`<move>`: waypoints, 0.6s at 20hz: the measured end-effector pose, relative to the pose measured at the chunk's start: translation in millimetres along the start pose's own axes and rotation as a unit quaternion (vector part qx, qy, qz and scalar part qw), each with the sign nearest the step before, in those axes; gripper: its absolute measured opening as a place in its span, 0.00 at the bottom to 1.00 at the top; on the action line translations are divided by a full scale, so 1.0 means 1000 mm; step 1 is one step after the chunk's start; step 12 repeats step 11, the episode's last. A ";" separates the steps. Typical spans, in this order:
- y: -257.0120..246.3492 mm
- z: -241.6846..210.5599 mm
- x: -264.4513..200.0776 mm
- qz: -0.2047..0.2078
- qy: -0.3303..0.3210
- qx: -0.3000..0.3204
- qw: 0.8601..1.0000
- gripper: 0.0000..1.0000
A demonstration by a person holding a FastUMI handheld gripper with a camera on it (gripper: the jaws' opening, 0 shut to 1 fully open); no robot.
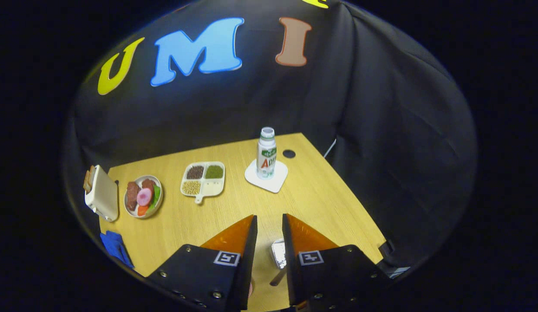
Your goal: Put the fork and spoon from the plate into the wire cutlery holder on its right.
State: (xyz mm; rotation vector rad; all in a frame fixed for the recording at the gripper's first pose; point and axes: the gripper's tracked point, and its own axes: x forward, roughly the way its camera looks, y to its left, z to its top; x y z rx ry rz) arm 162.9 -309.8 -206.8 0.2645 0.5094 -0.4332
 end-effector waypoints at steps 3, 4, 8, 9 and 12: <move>0.005 0.052 -0.027 0.015 -0.101 0.018 0.995 0.35; 0.004 0.069 -0.040 0.015 -0.133 0.021 0.991 0.35; -0.005 0.122 -0.096 0.015 -0.220 0.034 0.975 0.34; -0.002 0.131 -0.107 0.025 -0.237 0.035 0.971 0.34; 0.006 0.146 -0.123 0.046 -0.268 0.037 0.961 0.35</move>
